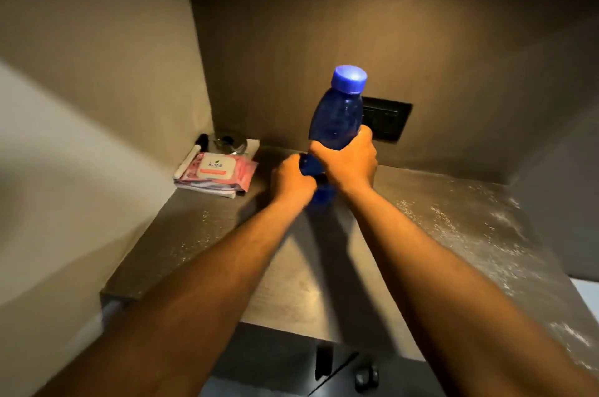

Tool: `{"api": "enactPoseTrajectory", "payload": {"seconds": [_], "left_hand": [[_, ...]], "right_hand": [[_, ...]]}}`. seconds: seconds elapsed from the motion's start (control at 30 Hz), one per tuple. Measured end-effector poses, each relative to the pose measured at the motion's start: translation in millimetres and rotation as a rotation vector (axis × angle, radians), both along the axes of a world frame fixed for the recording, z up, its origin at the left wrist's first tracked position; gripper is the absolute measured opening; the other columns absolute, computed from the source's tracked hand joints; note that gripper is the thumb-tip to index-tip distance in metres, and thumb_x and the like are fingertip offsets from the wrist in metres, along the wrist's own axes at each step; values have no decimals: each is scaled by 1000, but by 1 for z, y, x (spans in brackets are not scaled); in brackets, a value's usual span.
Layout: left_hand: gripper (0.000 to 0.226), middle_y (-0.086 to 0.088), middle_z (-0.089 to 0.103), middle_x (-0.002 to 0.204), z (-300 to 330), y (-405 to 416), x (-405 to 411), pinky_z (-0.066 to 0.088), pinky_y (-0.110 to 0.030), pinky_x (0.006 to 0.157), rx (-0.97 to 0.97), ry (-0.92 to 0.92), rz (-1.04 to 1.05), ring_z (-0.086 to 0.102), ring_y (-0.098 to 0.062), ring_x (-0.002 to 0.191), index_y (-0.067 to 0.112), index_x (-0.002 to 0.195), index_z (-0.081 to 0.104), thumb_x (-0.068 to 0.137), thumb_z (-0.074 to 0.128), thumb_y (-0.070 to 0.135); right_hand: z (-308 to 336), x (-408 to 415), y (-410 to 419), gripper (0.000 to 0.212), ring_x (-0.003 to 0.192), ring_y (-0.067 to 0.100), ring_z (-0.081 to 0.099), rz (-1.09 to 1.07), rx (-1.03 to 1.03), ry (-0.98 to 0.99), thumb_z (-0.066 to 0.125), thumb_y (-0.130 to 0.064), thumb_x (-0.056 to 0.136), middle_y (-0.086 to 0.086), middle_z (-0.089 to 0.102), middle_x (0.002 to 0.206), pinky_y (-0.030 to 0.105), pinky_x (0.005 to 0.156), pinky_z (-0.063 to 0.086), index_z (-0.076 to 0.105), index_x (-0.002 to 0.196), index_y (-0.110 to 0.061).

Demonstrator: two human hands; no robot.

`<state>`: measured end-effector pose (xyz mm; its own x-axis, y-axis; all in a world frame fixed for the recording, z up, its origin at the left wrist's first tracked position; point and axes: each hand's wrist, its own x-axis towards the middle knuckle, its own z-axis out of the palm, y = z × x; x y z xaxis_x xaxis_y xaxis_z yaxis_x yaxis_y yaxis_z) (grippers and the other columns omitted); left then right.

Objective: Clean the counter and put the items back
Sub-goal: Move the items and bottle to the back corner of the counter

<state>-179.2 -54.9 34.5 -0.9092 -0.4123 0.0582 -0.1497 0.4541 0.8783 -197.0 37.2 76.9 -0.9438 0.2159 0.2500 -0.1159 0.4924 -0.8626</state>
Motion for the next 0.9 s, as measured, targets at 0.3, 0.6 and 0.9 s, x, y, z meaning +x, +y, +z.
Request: {"api": "enactPoseTrajectory", "payload": {"seconds": [0.3, 0.6, 0.9], "left_hand": [[11, -16, 54, 77, 6, -75, -36, 51, -49, 74, 289, 41, 16, 53, -25, 75, 12, 75, 57, 86, 55, 11], [60, -3, 47, 143, 33, -97, -53, 44, -38, 91, 801, -102, 62, 48, -25, 125, 18, 140, 42, 92, 43, 53], [77, -9, 28, 156, 56, -85, -25, 29, -46, 111, 712, -208, -124, 29, -34, 141, 16, 148, 28, 90, 32, 66]], "right_hand": [[-2, -64, -77, 76, 104, 26, 62, 159, -97, -42, 81, -52, 56, 3, 61, 114, 43, 86, 53, 45, 114, -17], [-14, -83, -94, 67, 107, 29, 62, 317, -63, -64, 83, -35, 68, 10, 61, 119, 46, 91, 52, 43, 118, -14], [-1, -43, -55, 63, 123, 28, 53, 389, -82, -218, 68, -32, 88, 11, 52, 139, 48, 100, 49, 39, 141, -15]]}}
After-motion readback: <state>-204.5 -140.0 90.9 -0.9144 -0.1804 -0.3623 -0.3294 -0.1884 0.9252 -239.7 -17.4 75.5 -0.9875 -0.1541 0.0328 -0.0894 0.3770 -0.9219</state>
